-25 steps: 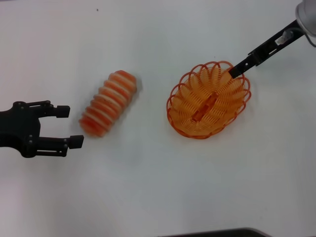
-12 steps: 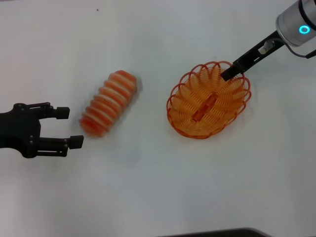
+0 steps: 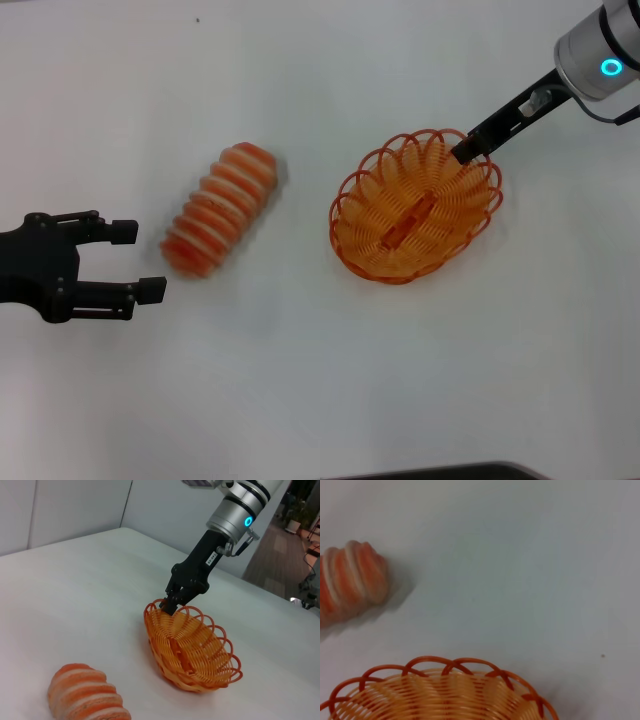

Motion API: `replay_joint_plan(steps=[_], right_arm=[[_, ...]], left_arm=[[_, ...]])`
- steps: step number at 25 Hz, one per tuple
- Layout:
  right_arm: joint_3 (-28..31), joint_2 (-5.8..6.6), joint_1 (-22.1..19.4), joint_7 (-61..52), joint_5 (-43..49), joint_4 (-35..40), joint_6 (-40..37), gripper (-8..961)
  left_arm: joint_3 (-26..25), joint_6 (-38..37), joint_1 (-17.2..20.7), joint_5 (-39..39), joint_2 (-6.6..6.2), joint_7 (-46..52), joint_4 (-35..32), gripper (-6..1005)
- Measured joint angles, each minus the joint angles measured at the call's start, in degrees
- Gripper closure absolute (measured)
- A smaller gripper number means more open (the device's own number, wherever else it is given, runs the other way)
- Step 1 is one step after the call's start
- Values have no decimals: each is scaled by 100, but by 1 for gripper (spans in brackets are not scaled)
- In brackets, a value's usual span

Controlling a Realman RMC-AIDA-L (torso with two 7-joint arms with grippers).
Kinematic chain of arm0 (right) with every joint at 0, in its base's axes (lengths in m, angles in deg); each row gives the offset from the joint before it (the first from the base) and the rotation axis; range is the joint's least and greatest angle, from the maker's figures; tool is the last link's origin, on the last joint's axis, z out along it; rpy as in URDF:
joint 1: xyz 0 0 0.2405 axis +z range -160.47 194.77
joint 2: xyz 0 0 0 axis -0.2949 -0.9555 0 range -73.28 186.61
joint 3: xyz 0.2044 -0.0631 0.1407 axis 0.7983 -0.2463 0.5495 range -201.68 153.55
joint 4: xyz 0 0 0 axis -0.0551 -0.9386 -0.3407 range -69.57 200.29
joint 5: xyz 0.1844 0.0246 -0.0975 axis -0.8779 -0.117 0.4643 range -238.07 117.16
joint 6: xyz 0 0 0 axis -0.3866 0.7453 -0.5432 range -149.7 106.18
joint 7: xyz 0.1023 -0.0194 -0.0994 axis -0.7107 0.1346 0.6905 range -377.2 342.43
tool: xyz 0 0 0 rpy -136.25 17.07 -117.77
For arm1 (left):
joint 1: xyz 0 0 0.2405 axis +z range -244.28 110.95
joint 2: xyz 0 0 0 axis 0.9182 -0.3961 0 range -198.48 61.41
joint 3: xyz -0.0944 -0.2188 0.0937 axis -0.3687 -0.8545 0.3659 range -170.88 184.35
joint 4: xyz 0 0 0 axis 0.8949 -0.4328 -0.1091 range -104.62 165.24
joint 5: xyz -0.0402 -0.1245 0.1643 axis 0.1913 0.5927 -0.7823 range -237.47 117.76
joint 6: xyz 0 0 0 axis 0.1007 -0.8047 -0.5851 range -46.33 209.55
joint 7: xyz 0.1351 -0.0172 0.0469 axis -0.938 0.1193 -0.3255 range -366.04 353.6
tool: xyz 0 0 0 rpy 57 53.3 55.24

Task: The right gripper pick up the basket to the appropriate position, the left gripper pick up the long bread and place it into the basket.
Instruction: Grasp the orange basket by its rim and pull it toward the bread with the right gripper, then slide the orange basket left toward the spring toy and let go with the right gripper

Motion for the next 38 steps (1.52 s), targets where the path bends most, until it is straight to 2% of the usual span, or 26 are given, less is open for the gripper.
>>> replay_joint_plan(steps=[4,8,11,17,19,26,32,38], right_arm=[[75,-1,-34,-3,-37,-2,-1,820],[414,24,-102,-20,-138,41,-162,863],[823,138,-223,-29,-465,64,-406,870],[1594,449,-674,-144,-1397,39,-865,883],[1707,490,-829,-201,-1586,18,-903,887],[2024,398,-1299,-220,-2072,-260,-465,900],[2048,314,-1363,-159,-2127,-755,101,899],[2158,163,-1417,-137,-2161,-758,288,889]], left_arm=[[0,-1,-1,0,0,-2,0,115],[0,-3,-6,0,-7,-4,0,115],[0,9,-13,0,-17,-5,0,115],[0,62,-33,0,-22,-4,0,115],[0,63,-46,0,-32,-2,0,114],[0,136,-117,0,-54,5,0,114],[0,138,-152,0,-85,21,5,114],[0,138,-145,0,-103,21,9,114]])
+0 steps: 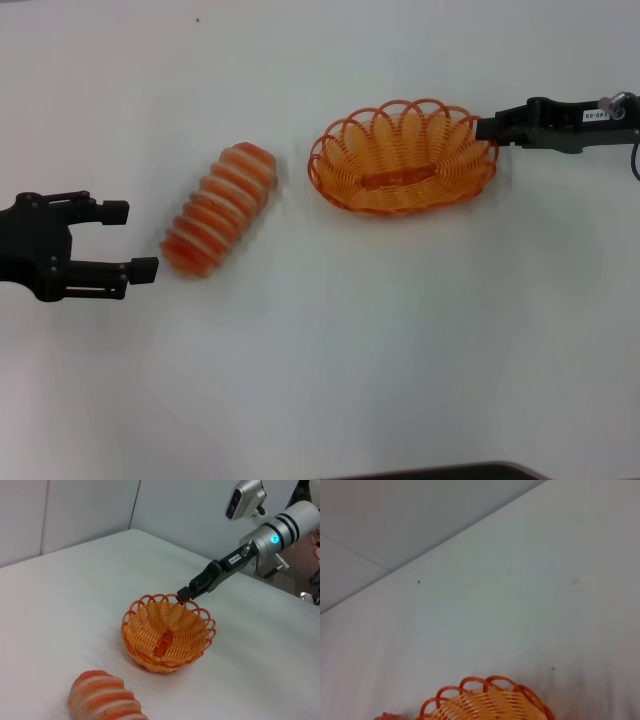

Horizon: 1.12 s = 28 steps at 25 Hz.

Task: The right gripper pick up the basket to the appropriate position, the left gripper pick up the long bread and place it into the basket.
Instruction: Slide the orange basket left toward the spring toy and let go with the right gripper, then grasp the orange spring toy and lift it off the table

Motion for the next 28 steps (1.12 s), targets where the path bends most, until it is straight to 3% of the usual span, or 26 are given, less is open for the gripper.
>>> replay_joint_plan(steps=[5,10,14,16,20,24,28], right_arm=[[139,50,-97,58,-330,80,63,705],[463,137,-418,516,-1266,911,-143,449],[544,148,-655,1957,-2438,1440,-1161,287],[551,97,-712,2630,-2697,1762,-1830,206],[365,9,-762,3238,-2490,2393,-2706,174],[-71,124,-755,3624,-1926,2706,-3637,160],[-555,133,-821,3631,-1119,3066,-3792,146]], left_arm=[[-2,0,33,0,-2,0,0,114],[-39,-1,85,0,-12,3,0,115],[-50,-1,118,0,-12,12,0,115],[-60,0,121,0,-12,15,0,116],[-78,0,92,0,-10,65,-11,116],[-79,10,12,0,-2,201,-36,116],[-75,190,-78,0,-1,526,-56,115]])
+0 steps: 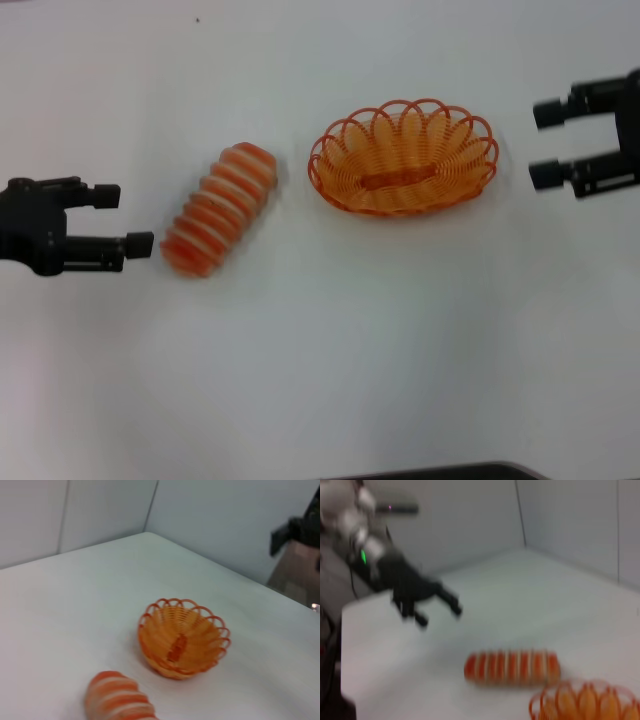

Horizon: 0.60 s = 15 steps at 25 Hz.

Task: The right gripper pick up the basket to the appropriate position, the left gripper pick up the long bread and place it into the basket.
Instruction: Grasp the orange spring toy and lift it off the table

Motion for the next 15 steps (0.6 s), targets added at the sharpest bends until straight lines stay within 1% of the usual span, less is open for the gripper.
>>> replay_joint_plan(steps=[3,5,7,9,10,11,12,15], right_arm=[[-77,-63,13,33,588,46,79,144],[-82,-125,38,49,882,29,239,144],[-86,-183,52,56,1038,28,396,145],[-98,-234,77,66,1197,28,556,145],[-101,-259,92,66,1252,28,598,145],[-102,-279,105,67,1302,28,652,145],[-102,-300,120,68,1350,29,696,145],[-110,-319,137,69,1386,24,789,145]], left_arm=[[81,267,-46,-19,13,444,-127,115],[243,489,-96,-111,54,916,-349,115],[422,637,-159,-275,138,1384,-629,115],[678,831,-249,-568,302,1919,-1018,119],[849,947,-293,-724,384,2175,-1191,121],[1127,1087,-331,-875,439,2437,-1329,122],[1390,1227,-354,-958,452,2687,-1391,124],[2476,1846,-443,-1286,444,3638,-1480,130]])
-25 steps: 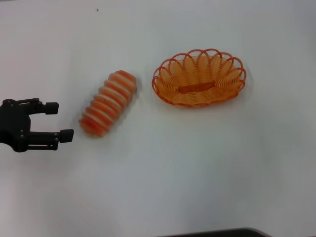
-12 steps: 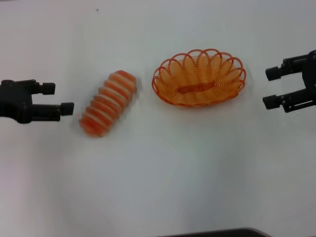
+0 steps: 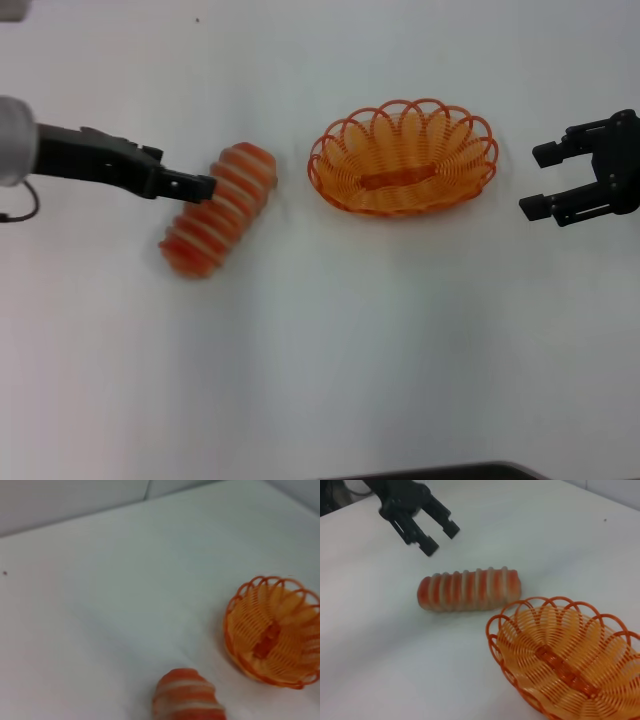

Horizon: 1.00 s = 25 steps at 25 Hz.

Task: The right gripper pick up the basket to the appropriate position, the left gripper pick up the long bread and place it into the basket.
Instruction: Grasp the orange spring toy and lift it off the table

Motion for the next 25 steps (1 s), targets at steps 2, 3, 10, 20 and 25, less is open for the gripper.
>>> replay_joint_plan(steps=[2,3,10,20,25], right_arm=[[-3,-1,0,1,2,-1,36,145],[-3,-2,0,1,3,0,41,145],[-5,-7,-35,15,7,0,156,145],[53,-22,-2,47,8,2,163,144],[53,-21,0,49,8,2,191,144]], left_arm=[[503,372,-86,-261,4,451,33,133],[702,507,-133,-363,7,604,77,135],[1704,1174,-330,-859,18,1372,339,148],[2671,1610,-447,-1625,31,2171,514,166],[2721,1609,-428,-1648,30,2171,468,279]])
